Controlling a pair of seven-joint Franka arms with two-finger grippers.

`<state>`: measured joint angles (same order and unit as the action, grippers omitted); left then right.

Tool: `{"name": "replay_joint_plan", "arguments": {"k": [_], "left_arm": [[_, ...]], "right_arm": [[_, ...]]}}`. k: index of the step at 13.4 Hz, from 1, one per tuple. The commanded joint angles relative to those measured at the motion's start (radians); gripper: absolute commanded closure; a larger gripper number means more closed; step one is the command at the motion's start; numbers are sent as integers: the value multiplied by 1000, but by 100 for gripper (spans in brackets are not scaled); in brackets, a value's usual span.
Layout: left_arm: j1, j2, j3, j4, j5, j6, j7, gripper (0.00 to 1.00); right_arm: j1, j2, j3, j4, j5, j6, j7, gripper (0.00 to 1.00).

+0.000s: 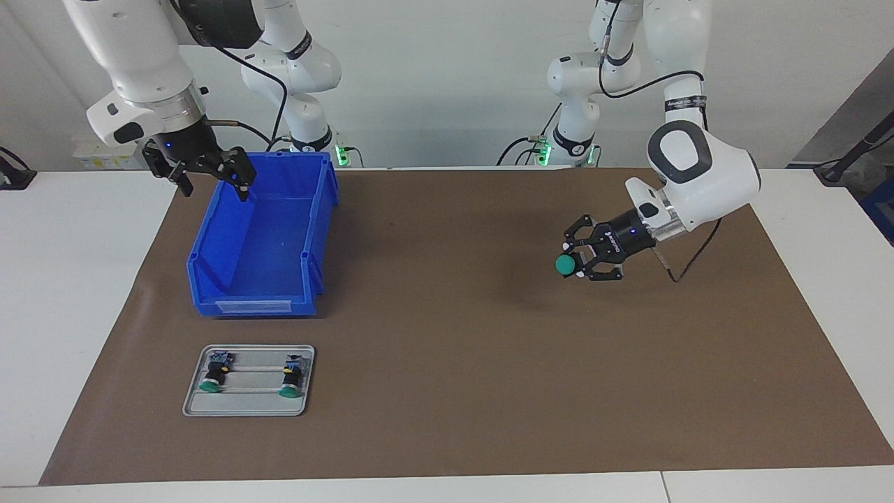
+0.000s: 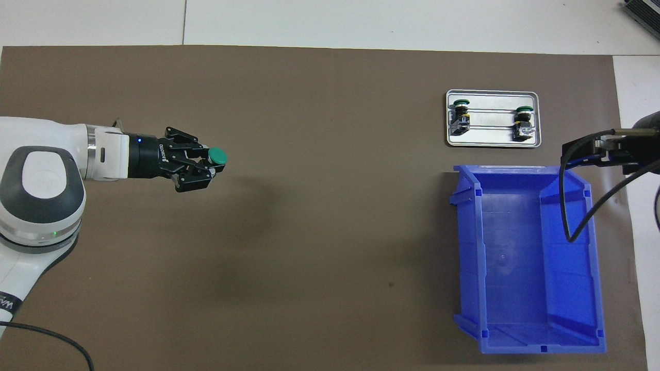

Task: Place and press button with both arms

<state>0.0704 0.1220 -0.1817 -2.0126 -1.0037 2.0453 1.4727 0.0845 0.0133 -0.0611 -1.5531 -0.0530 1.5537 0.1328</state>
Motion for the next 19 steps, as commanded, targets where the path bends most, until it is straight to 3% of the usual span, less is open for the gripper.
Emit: {"name": "replay_joint_plan", "arguments": {"k": [1, 6, 15, 19], "left_arm": [[3, -70, -7, -121, -131, 44, 109, 100], [0, -65, -7, -231, -367, 49, 313, 100], [100, -114, -4, -328, -378, -45, 379, 100], [81, -116, -4, -333, -378, -43, 379, 100]], "right_arm": [[-9, -15, 3, -16, 27, -3, -29, 0], [-9, -15, 3, -16, 27, -3, -29, 0], [-9, -15, 3, -16, 27, -3, -29, 0], [-9, -15, 3, -16, 27, -3, -29, 0]]}}
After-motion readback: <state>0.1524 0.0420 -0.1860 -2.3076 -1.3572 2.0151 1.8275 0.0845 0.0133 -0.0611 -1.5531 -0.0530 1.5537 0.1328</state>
